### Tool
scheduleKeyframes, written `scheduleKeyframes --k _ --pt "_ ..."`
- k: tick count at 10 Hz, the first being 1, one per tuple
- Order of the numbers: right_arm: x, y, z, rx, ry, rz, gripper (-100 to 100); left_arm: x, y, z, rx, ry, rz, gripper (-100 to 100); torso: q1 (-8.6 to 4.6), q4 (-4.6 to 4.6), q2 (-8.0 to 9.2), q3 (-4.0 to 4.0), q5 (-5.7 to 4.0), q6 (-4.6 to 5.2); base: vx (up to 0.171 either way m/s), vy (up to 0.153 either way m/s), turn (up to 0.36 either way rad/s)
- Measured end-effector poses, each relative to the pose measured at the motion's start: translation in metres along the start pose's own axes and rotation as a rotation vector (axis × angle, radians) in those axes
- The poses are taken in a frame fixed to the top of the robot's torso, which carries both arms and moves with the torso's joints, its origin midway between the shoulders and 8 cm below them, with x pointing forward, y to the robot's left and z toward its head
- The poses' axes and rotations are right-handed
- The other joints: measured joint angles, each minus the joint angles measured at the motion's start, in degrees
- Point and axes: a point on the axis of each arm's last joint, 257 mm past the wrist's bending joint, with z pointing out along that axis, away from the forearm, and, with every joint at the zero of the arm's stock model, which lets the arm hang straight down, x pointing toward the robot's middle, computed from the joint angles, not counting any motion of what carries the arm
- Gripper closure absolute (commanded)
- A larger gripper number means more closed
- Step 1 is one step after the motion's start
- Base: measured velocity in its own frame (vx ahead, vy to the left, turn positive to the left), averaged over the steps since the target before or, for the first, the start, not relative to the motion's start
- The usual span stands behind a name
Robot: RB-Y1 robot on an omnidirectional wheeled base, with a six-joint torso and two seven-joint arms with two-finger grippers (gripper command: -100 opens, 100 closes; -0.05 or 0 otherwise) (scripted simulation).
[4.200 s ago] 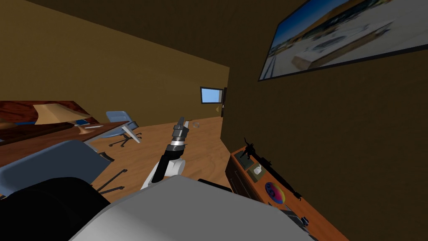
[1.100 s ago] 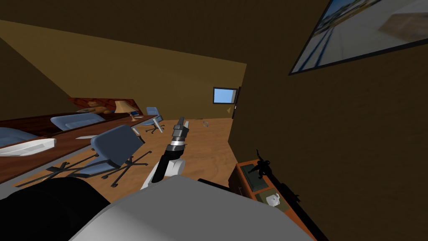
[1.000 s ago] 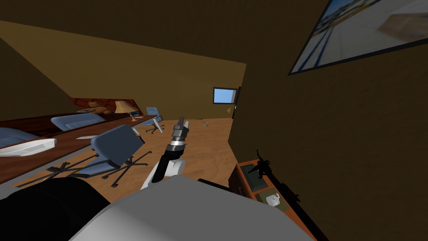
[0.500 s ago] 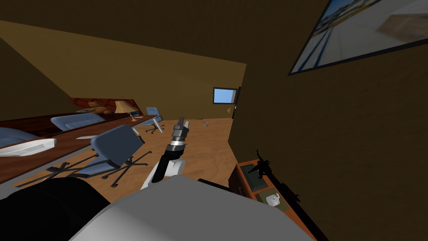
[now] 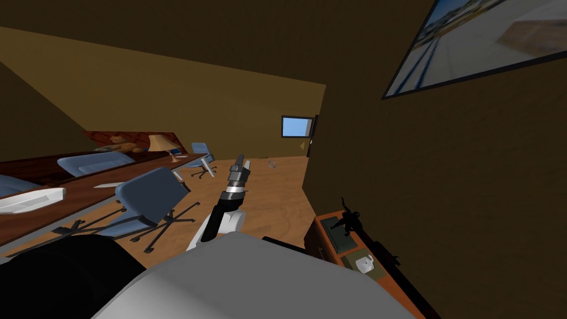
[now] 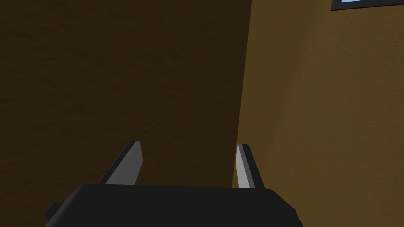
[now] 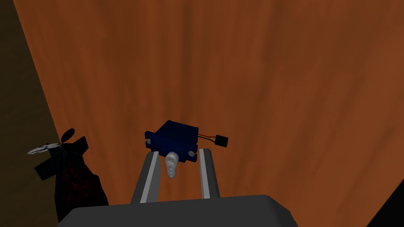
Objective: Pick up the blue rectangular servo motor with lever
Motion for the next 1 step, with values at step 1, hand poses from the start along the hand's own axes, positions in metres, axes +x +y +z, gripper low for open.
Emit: scheduleKeyframes --k 1 --pt "0.0003 -0.0006 -0.0004 -0.001 -0.001 -0.003 0 0.0000 0.0000 0.0000 0.000 0.000 0.000 0 -0.09 0.00 0.00 0.00 -0.03 -0.01 0.000 0.007 0.000"
